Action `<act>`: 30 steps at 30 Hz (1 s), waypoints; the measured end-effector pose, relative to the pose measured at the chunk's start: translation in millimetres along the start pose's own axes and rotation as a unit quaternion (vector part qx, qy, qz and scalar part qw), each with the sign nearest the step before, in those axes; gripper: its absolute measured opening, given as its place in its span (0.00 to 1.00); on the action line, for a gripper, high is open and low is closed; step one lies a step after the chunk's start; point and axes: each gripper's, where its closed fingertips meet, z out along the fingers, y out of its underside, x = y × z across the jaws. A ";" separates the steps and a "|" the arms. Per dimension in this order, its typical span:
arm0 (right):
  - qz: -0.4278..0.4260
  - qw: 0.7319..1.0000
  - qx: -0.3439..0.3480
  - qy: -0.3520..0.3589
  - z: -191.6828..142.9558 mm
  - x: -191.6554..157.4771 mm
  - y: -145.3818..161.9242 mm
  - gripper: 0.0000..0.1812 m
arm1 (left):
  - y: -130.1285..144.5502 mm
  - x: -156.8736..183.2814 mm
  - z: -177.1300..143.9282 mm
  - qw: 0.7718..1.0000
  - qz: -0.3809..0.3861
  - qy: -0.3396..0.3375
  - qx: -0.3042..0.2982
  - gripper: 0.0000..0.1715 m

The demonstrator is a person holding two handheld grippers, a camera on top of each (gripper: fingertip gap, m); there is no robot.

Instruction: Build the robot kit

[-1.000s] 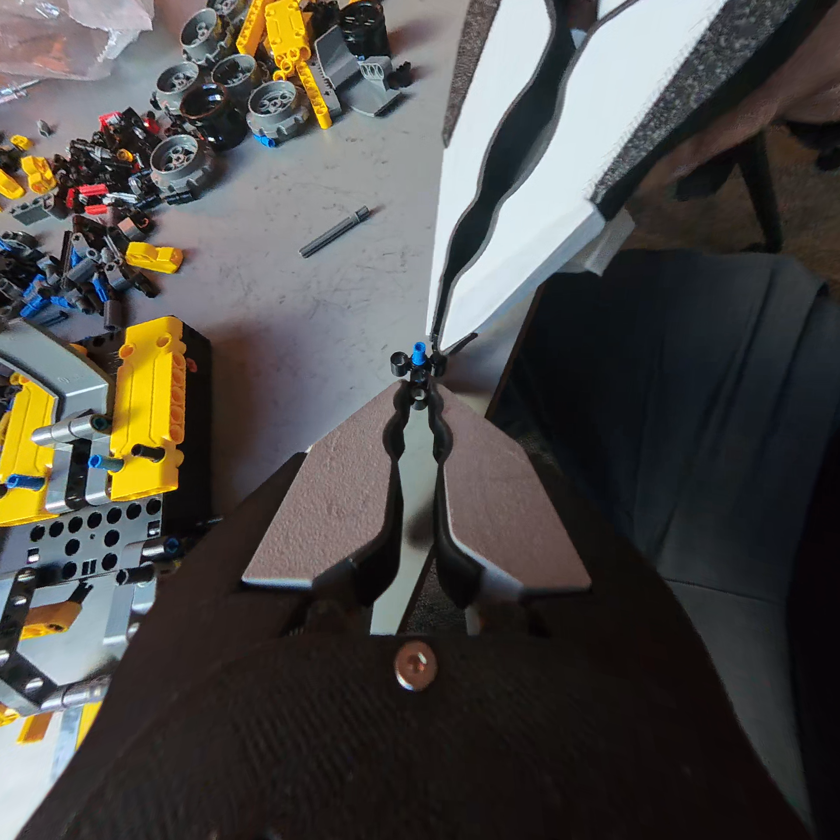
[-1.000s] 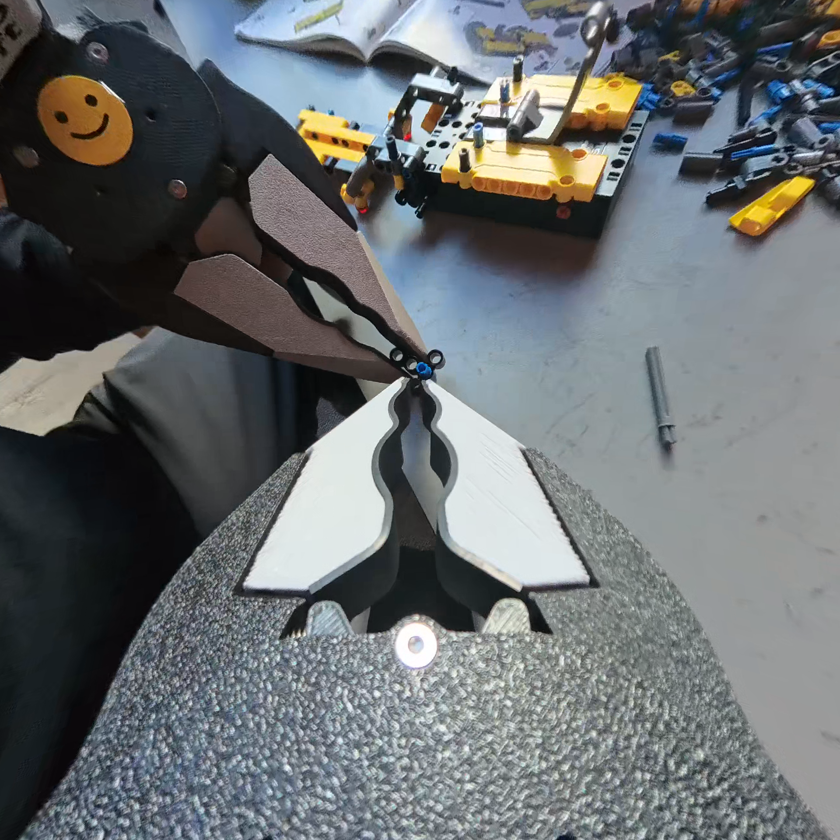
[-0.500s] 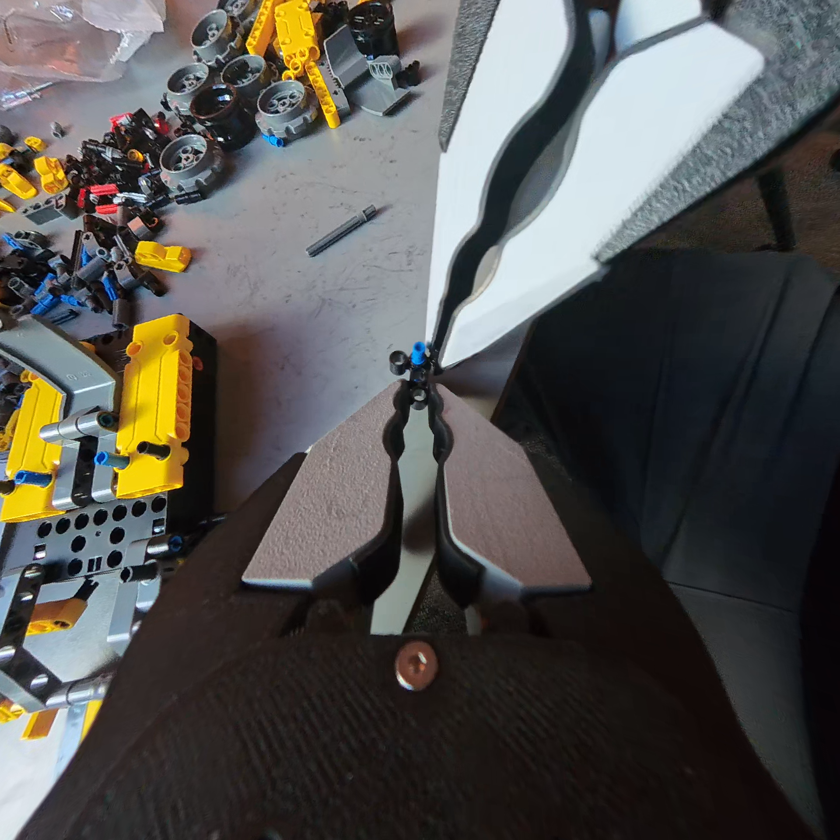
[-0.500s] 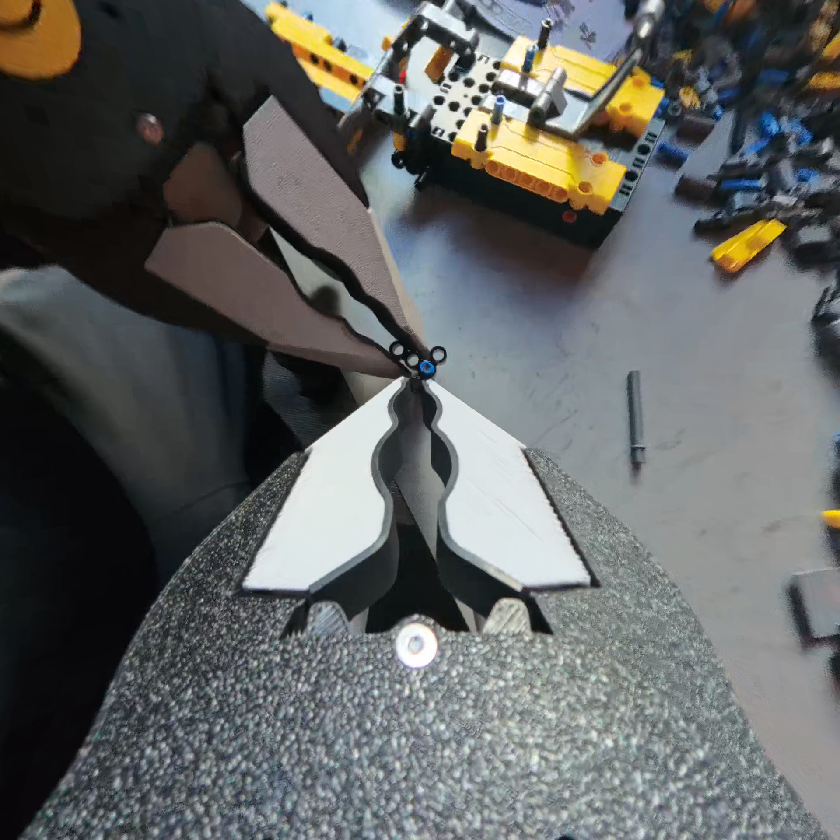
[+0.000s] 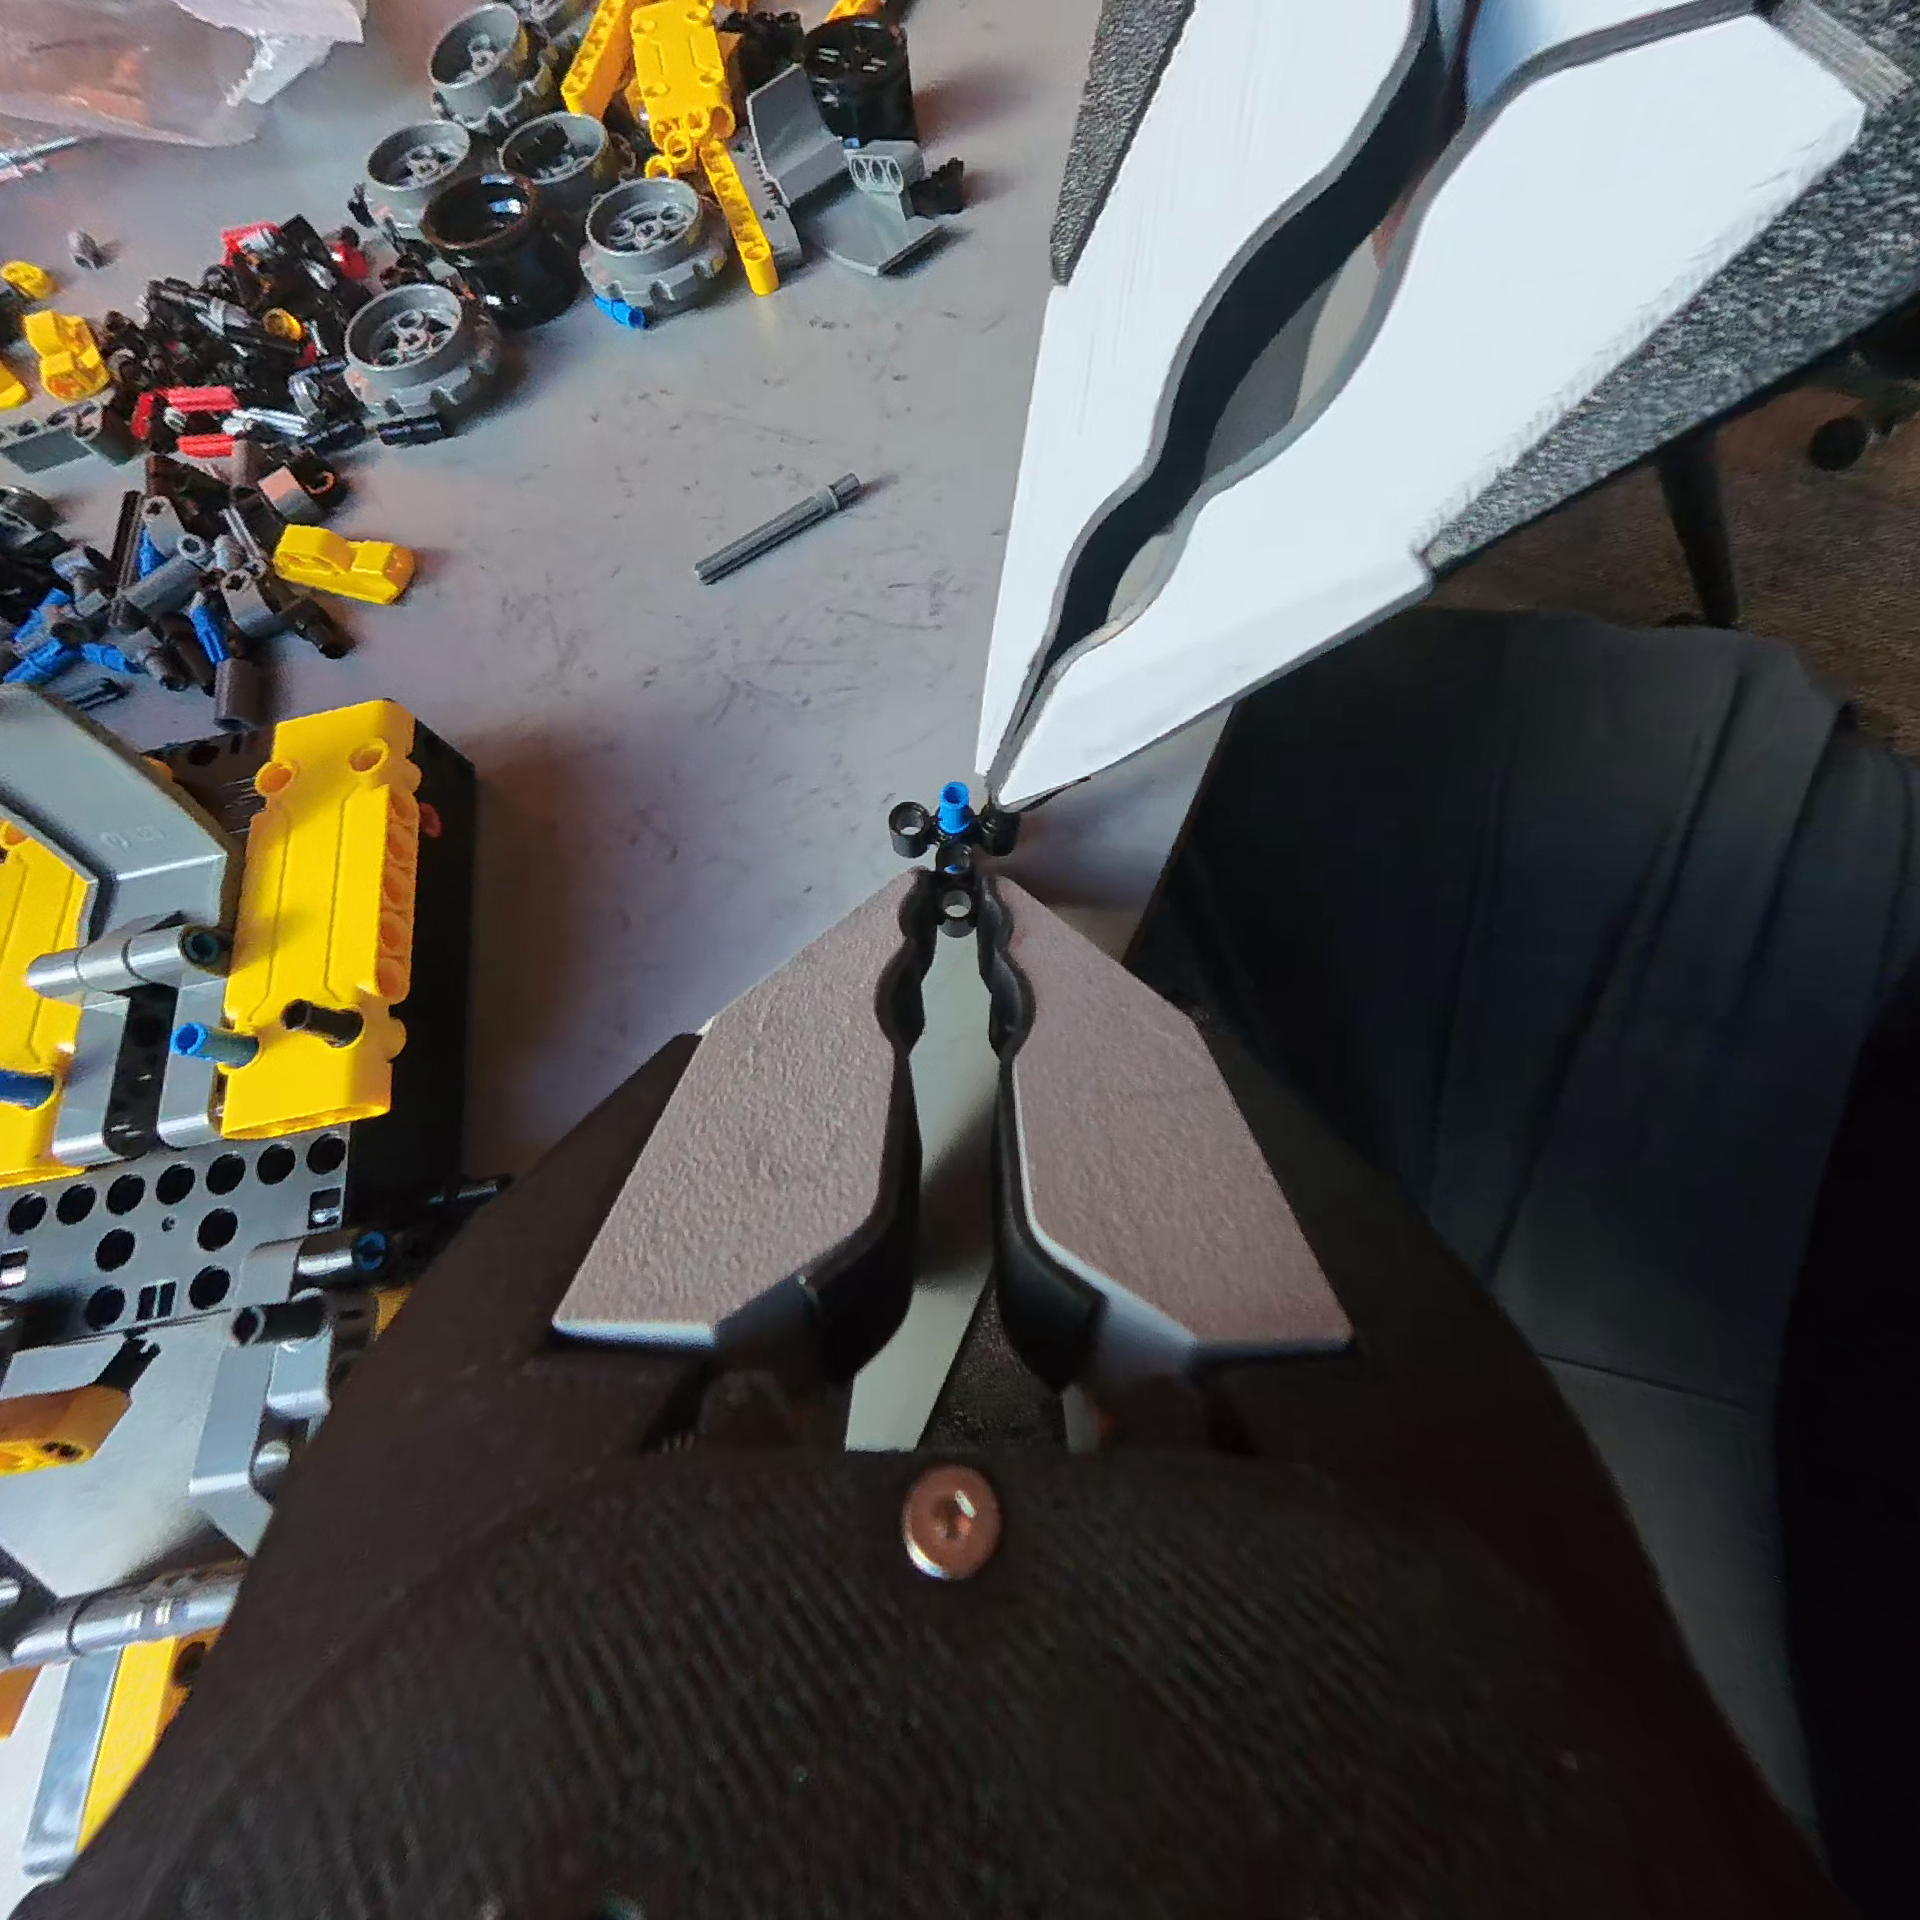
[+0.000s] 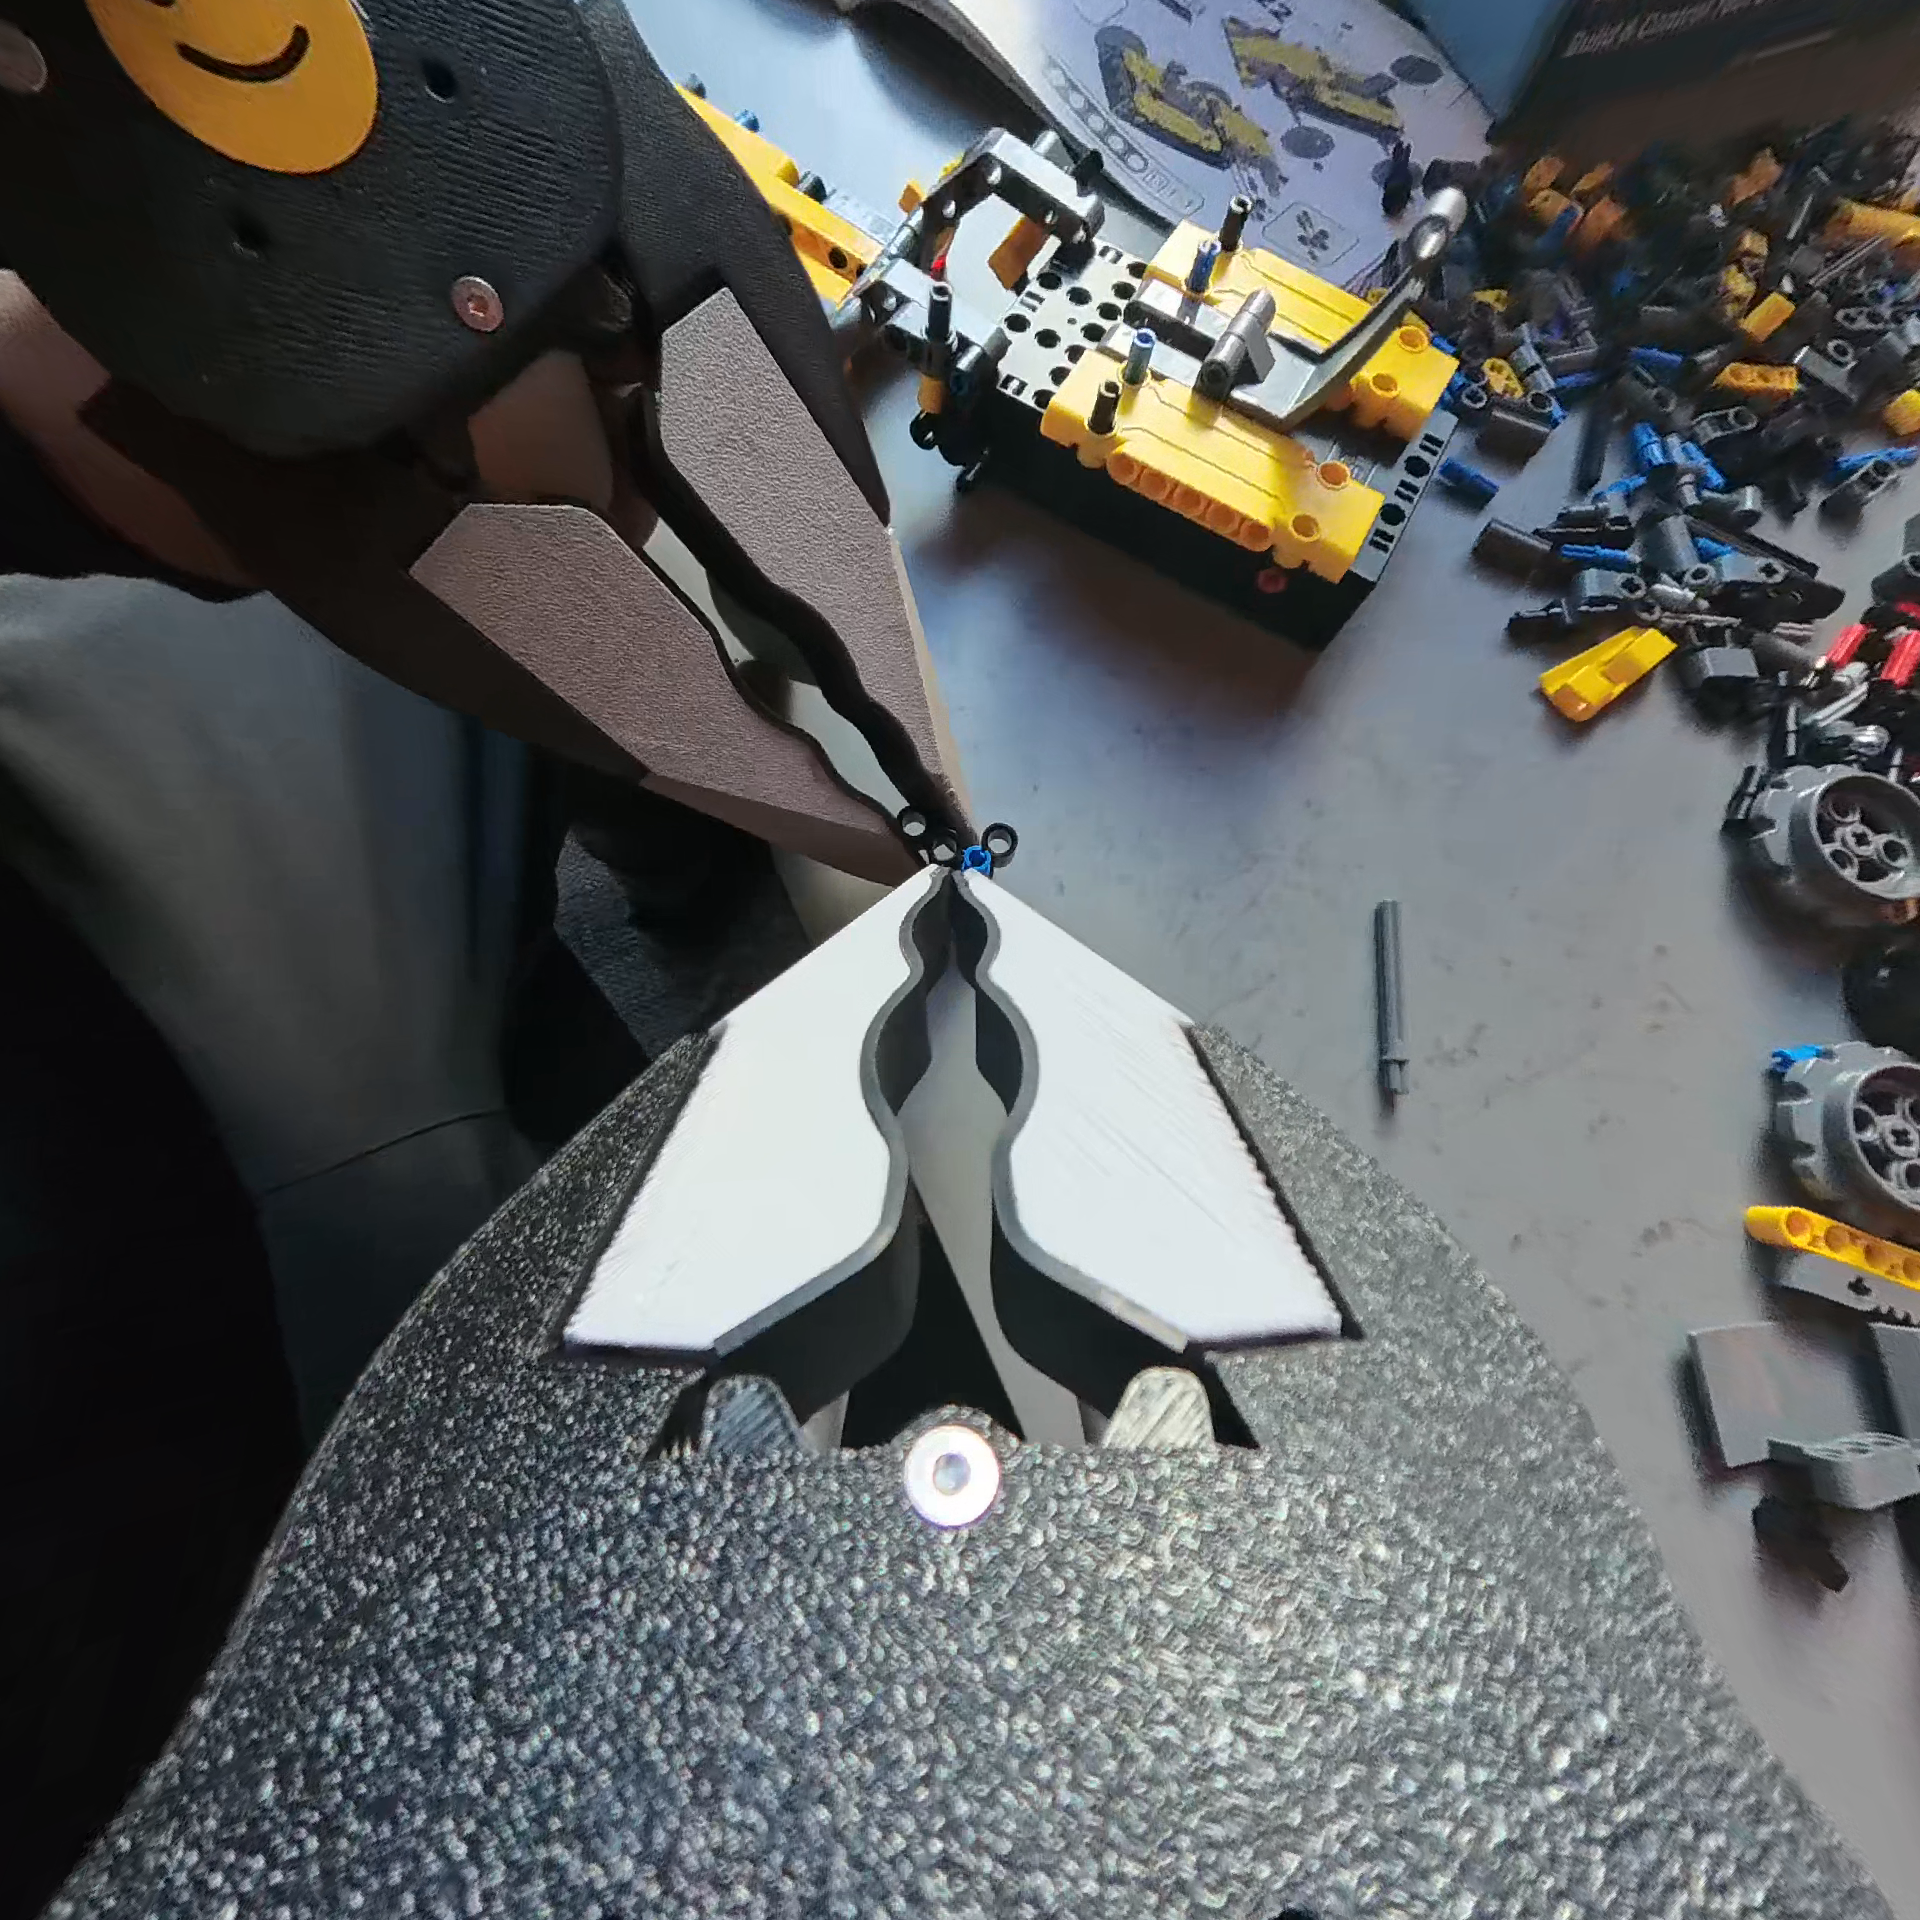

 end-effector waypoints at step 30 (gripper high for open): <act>-0.111 0.972 0.204 0.020 -39.5 -56.0 -57.3 0.02 | -45.0 42.4 -93.2 0.682 -0.571 0.368 0.272 0.02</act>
